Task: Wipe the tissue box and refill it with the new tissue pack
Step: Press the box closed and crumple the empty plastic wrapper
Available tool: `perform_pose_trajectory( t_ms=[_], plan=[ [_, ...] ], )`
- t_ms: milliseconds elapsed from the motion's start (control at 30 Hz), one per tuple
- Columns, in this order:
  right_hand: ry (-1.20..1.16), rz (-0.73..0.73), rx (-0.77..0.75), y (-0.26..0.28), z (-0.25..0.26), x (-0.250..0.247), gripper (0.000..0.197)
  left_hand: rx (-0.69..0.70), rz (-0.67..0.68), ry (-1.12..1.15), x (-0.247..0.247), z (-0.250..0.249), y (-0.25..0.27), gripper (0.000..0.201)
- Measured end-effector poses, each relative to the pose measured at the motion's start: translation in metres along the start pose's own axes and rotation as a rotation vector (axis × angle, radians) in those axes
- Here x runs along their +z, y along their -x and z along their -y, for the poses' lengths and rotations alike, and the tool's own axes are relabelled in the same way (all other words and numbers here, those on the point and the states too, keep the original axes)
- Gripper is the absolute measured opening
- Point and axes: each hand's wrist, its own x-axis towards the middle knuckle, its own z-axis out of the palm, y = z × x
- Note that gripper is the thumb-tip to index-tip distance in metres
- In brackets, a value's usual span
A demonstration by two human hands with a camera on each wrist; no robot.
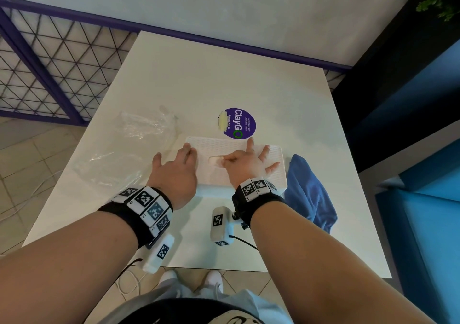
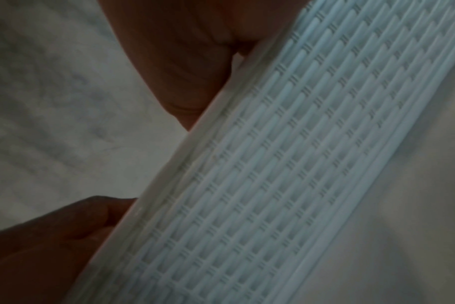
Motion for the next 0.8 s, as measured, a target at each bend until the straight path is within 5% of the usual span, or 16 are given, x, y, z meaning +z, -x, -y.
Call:
perform_pose_trajectory(
  t_ms=[167,333,600,800],
  plan=[
    [-0.164,-0.022,0.027,0.003,0.005,-0.003,0.01,-0.003,0.001,-0.013,-0.002,-0.001,0.001,0.06],
    [-0.344,-0.085,0.029,0.009,0.01,-0.021,0.03,-0.016,0.048,-0.055,-0.004,-0.002,0.0,0.064],
    [-0.322,-0.09,-0.028,-0.002,0.013,-0.033,0.003,-0.013,0.065,-0.021,-0.005,0.0,-0.002,0.063],
    [-0.361,-0.077,-0.071,-0.003,0.015,-0.055,0.017,0.002,0.029,-0.018,-0.004,0.0,-0.001,0.059]
  ],
)
